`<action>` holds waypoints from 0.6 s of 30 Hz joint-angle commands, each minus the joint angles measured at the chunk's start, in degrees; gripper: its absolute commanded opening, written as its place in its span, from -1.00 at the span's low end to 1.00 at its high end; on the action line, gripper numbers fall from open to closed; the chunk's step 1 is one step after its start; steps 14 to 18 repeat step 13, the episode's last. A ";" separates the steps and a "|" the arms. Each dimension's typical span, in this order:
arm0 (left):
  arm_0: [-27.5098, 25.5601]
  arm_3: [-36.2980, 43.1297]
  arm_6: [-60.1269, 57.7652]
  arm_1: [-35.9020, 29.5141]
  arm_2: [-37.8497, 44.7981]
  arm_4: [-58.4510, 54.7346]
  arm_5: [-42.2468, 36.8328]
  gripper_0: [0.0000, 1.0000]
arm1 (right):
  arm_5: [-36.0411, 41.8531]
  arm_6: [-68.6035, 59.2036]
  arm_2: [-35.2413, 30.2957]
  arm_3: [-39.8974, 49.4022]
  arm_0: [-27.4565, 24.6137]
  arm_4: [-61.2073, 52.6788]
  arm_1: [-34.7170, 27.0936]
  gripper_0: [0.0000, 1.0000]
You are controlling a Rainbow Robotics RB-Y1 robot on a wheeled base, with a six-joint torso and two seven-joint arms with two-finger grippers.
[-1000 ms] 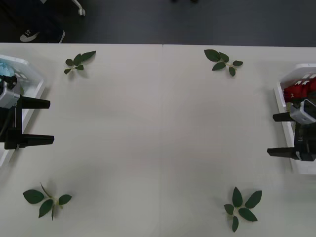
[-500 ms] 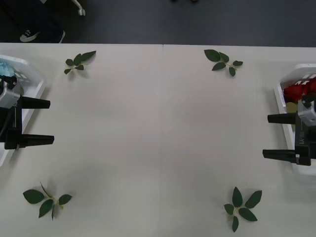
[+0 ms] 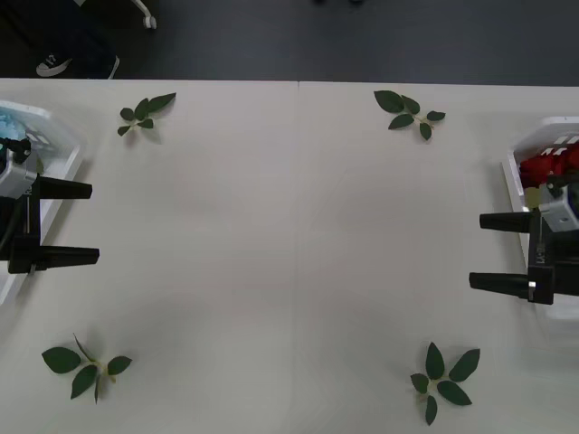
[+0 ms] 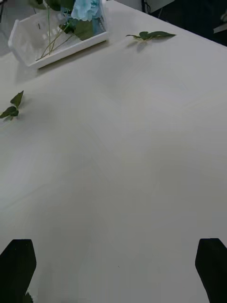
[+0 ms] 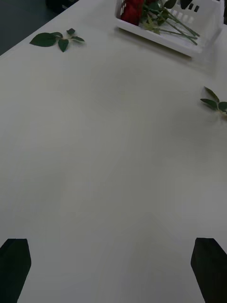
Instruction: Put the red flowers into the right box and the blue flowers into the left box
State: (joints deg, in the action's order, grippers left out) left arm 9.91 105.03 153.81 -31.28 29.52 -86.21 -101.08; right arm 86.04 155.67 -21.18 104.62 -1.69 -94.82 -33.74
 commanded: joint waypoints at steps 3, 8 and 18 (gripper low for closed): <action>1.78 1.58 1.19 -2.20 0.98 -0.45 -0.44 1.00 | -0.52 -0.67 0.79 0.15 0.73 -0.37 -0.36 1.00; 1.78 1.58 1.19 -2.20 0.98 -0.45 -0.44 1.00 | -0.52 -0.67 0.79 0.15 0.73 -0.37 -0.36 1.00; 1.78 1.58 1.19 -2.20 0.98 -0.45 -0.44 1.00 | -0.52 -0.67 0.79 0.15 0.73 -0.37 -0.36 1.00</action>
